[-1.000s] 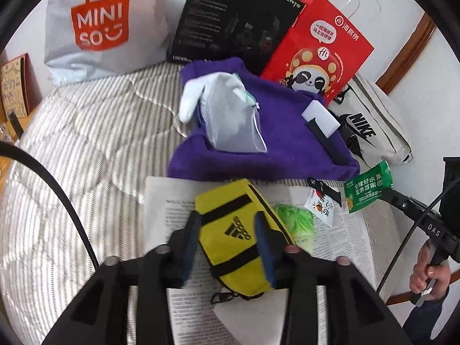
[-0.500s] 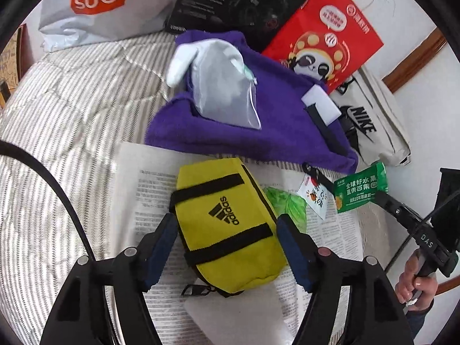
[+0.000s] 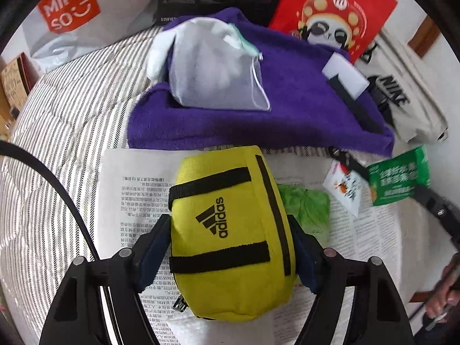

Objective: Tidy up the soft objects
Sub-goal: 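Carry the green packet with the right tool while the left tool carries the pouch toward the towel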

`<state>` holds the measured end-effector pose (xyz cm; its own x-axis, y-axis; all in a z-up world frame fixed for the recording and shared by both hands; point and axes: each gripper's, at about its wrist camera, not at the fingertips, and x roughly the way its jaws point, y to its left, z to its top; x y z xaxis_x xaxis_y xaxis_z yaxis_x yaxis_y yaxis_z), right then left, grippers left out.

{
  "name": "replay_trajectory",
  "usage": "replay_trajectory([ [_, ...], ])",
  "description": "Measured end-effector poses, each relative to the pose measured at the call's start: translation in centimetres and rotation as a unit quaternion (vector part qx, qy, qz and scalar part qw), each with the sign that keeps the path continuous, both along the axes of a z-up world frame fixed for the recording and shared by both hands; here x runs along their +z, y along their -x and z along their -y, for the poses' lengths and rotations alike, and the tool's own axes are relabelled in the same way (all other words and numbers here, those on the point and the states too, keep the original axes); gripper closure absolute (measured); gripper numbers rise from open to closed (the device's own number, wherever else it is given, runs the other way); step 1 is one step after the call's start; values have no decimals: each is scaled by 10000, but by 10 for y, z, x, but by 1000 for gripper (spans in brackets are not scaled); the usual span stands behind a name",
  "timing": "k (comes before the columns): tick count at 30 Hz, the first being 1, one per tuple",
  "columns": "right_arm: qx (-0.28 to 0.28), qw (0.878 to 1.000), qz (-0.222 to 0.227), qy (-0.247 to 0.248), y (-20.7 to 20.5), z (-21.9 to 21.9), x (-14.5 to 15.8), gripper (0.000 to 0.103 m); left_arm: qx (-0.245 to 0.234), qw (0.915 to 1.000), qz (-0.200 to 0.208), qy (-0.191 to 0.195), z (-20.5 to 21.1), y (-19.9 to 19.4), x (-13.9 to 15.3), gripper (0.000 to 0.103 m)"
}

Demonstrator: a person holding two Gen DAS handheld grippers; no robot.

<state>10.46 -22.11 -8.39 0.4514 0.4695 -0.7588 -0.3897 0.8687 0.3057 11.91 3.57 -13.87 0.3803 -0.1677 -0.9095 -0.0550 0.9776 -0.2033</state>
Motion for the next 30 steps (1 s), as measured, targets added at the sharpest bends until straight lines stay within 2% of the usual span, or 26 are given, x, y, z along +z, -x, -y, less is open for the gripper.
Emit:
replay_trajectory([
  [2, 1, 10000, 1, 7, 0, 1, 0, 97, 25, 9999, 68, 128, -6, 4, 5, 38],
  [5, -8, 10000, 4, -7, -1, 0, 0, 97, -4, 9994, 263, 246, -16, 8, 21, 40],
  [15, 51, 9999, 105, 26, -2, -4, 8, 97, 110, 9958, 743, 522, -39, 10, 61, 41],
  [19, 59, 9998, 206, 31, -1, -1, 18, 97, 130, 9941, 858, 648, -42, 9, 68, 41],
  [30, 69, 9980, 621, 66, -12, 4, 47, 97, 43, 9932, 986, 621, -37, 0, 76, 41],
])
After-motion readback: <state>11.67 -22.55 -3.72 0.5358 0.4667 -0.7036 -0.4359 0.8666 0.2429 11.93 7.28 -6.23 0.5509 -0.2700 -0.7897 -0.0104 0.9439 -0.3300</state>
